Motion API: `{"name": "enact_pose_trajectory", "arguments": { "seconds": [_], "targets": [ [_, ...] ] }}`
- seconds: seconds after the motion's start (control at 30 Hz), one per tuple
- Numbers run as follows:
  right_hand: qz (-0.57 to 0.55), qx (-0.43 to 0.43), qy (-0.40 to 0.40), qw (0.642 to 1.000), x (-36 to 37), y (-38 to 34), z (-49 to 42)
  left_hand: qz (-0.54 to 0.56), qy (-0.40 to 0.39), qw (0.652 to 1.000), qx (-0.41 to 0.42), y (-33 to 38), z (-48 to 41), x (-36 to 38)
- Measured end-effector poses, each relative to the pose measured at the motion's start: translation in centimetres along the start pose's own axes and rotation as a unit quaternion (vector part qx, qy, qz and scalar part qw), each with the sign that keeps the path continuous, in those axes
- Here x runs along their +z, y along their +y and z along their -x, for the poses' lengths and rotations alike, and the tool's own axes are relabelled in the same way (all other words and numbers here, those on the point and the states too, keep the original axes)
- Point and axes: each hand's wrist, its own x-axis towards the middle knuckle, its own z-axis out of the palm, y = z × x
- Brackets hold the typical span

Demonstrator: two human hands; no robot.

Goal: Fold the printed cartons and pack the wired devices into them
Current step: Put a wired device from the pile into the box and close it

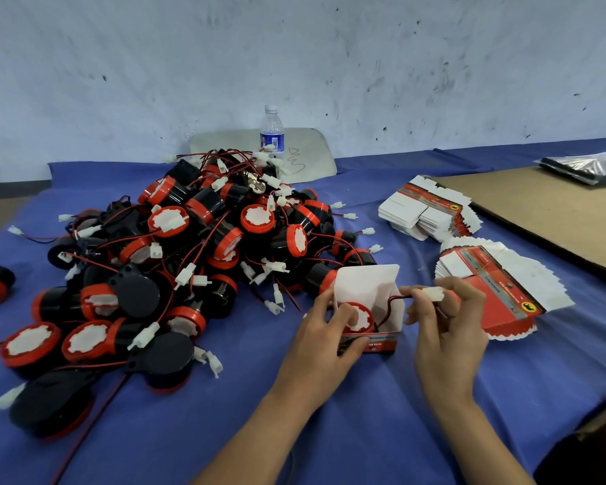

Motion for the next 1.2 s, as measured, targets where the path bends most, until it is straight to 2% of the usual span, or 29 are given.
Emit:
{"name": "enact_pose_trajectory", "arguments": {
  "seconds": [0.17,0.33,0.5,0.63,0.77,0.9,0.97,1.07,1.2],
  "targets": [
    [0.077,-0.055,-0.044,0.995,0.2,0.4,-0.3,-0.003,-0.003,1.0,0.001,-0.1,0.0,0.0],
    [0.12,-0.064,-0.11,0.985,0.3,0.3,-0.4,0.005,0.007,1.0,0.01,0.0,0.0,-0.1],
    [0.167,-0.077,-0.106,0.977,0.0,0.7,0.3,0.004,0.007,1.0,0.012,0.1,0.0,-0.1],
    [0.278,-0.156,-0.108,0.942,0.0,1.0,0.3,-0.016,0.007,1.0,0.017,0.1,0.0,0.0],
    [0.323,-0.161,-0.13,0.924,0.2,1.0,-0.5,-0.025,0.009,0.999,0.022,0.0,0.1,0.1],
    [0.373,-0.176,-0.204,0.888,0.7,0.7,-1.3,-0.031,0.011,0.999,0.031,-0.1,0.0,0.2],
    [0.422,-0.162,-0.264,0.852,0.9,0.6,-1.9,-0.024,0.01,0.999,0.036,0.0,0.0,0.2],
    [0.489,-0.093,-0.33,0.802,1.6,0.9,-2.5,0.011,0.019,0.998,0.051,0.0,0.1,0.0],
    [0.511,-0.029,-0.288,0.809,2.0,0.9,-2.3,0.066,0.012,0.997,0.05,0.2,0.1,-0.3]
  ]
}}
